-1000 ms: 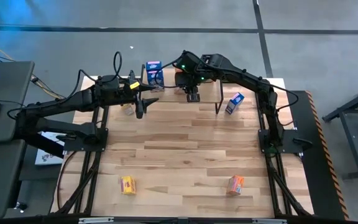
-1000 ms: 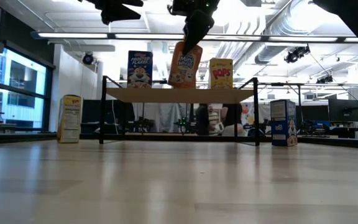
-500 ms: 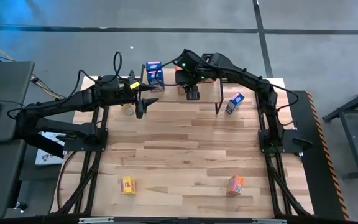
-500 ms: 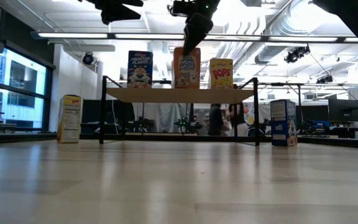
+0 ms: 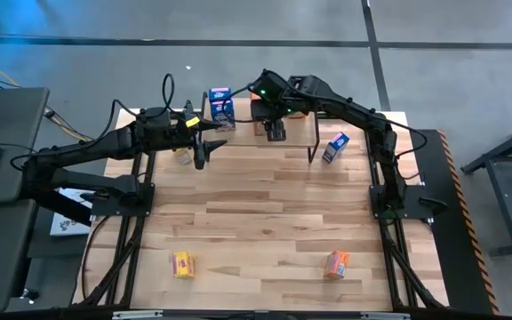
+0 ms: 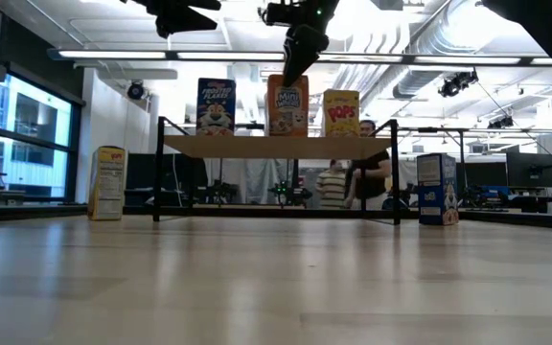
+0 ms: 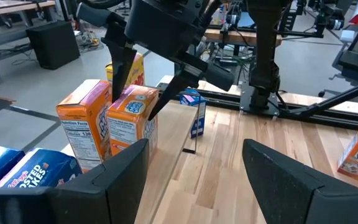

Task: Stack cereal on shelf
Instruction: Put the left orange cereal box aligned with the other orange cereal box on the shelf, then put the bottom yellow cereal box aligned with the other yellow cereal box on the shelf

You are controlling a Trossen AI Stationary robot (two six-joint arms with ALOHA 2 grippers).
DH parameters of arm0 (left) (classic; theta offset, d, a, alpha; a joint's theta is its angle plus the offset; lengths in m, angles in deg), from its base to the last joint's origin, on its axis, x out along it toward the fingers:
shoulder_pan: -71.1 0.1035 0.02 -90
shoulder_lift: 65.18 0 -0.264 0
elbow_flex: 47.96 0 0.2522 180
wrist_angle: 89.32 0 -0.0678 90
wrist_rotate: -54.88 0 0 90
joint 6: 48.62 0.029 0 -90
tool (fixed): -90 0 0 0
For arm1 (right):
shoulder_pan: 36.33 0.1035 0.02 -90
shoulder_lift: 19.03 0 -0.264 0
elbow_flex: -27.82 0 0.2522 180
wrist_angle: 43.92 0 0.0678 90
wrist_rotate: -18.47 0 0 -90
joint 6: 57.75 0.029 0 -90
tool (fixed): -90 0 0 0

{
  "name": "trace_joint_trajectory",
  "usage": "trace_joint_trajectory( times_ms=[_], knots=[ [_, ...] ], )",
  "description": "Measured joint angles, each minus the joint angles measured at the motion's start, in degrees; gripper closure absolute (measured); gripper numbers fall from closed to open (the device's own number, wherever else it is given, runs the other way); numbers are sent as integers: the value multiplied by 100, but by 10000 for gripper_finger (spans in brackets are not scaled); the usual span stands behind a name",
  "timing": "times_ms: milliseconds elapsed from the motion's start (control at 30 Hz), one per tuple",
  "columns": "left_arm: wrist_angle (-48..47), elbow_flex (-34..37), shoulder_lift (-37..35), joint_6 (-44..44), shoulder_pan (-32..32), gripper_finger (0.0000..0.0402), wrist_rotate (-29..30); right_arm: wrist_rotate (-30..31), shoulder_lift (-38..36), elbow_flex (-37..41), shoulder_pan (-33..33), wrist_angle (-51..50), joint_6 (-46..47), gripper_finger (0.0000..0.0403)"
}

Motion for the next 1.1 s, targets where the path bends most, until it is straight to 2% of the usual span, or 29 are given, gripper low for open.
trace_joint_trajectory(
  times_ms=[500, 767, 1100],
  knots=[
    [-2, 0, 0, 0, 0, 151, -1, 244, -114, -235, 17, -144, 53, 175],
    [0, 0, 2, 0, 0, 151, -1, 491, -574, -235, 171, -685, 892, 175],
    [0, 0, 1, 0, 2, 151, -1, 488, -927, -228, 665, -1905, 2057, 175]
  ],
)
